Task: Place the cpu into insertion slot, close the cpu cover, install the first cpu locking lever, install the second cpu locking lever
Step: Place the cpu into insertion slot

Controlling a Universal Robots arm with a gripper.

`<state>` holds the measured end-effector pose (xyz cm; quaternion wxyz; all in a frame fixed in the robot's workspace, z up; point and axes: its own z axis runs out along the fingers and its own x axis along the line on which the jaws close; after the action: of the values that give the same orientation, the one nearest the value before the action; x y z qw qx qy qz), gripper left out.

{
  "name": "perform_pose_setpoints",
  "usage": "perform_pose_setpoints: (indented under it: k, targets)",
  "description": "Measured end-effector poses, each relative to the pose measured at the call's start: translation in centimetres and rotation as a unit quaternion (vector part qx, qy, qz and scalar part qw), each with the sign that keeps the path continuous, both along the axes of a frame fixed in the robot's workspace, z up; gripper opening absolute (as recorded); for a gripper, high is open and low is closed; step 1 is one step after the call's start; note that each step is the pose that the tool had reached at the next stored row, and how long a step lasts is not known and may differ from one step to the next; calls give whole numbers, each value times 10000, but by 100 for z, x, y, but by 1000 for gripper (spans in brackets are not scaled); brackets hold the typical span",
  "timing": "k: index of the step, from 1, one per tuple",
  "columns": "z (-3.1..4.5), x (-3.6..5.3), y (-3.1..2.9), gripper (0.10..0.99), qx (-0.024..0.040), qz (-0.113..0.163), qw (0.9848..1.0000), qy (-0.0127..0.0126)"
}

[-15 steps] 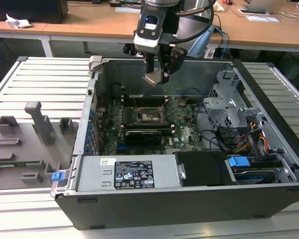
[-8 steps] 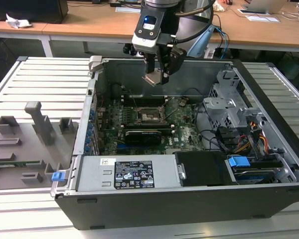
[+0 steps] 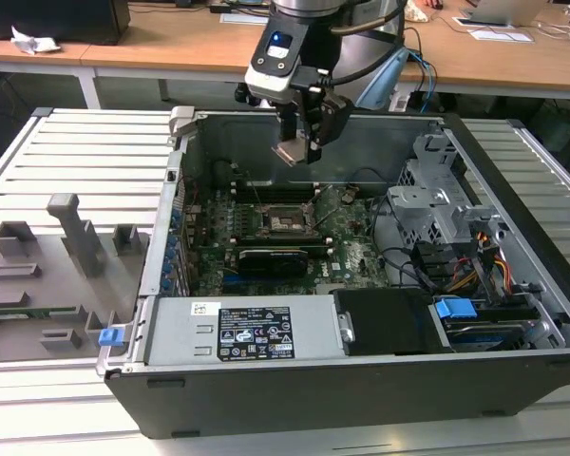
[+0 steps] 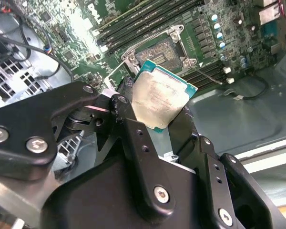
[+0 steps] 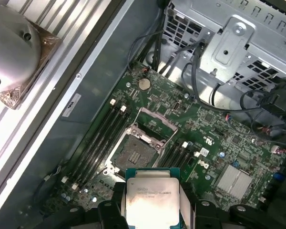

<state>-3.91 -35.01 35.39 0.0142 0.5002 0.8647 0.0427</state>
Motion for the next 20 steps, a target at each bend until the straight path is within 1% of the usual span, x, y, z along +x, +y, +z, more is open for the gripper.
perform_pose_setpoints:
  k: [3, 4, 14, 18, 20]
  targets:
    - [-6, 0, 0, 537, 0, -231, 9997, 0]
    - [-6, 0, 0, 537, -1, -267, 9996, 1]
    - [-27, 0, 0, 537, 0, -506, 9987, 3]
    - [-59, -3, 0, 537, -3, -570, 9984, 4]
    - [-86, -3, 0, 537, -7, -631, 9980, 10]
